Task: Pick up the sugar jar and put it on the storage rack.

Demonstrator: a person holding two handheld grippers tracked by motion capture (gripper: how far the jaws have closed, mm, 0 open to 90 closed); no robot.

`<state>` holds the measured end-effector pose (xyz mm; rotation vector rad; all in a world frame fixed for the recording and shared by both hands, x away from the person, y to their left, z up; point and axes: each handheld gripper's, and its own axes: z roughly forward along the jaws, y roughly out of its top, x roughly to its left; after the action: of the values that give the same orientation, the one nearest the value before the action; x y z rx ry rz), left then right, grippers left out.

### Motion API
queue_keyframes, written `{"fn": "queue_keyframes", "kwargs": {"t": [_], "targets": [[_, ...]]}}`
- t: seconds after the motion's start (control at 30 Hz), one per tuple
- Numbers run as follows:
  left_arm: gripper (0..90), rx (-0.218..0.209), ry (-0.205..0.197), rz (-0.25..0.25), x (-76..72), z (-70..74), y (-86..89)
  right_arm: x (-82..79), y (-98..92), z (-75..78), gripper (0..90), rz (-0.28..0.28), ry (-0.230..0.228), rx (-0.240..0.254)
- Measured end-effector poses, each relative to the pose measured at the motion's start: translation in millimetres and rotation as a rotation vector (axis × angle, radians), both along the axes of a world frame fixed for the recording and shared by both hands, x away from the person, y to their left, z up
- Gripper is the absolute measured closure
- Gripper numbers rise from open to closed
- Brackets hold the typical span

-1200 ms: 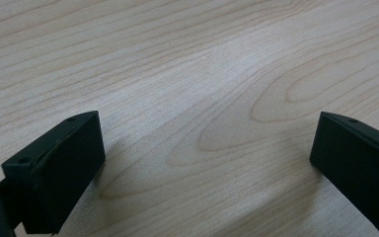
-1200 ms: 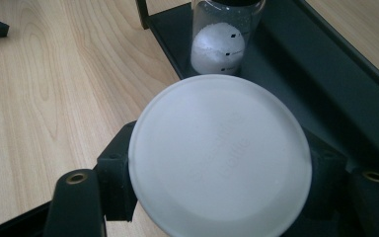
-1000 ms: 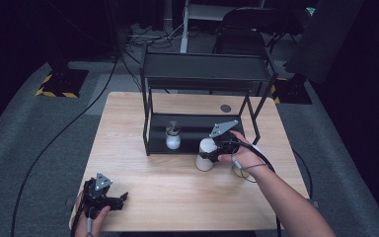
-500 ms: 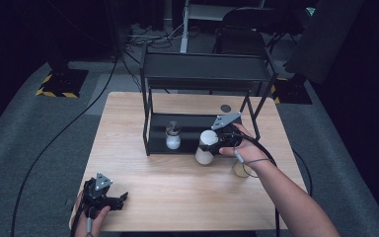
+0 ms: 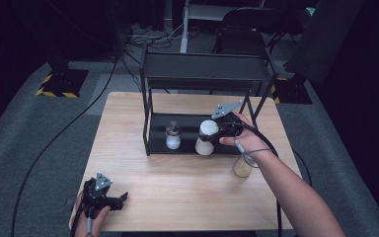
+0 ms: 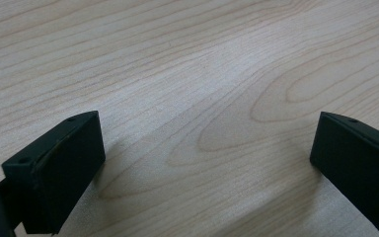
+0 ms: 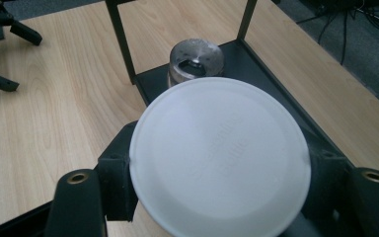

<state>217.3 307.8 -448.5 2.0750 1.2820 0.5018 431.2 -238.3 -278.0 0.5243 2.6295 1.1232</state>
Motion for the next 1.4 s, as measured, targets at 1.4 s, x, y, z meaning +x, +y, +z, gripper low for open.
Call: {"fn": "queue_keyframes", "kwargs": {"t": [1.4], "targets": [[0.3,0.001,0.001,-0.007,0.1,0.1,0.2,67.5,41.3,-41.1,33.5,-0.026,0.062,-0.043]]}}
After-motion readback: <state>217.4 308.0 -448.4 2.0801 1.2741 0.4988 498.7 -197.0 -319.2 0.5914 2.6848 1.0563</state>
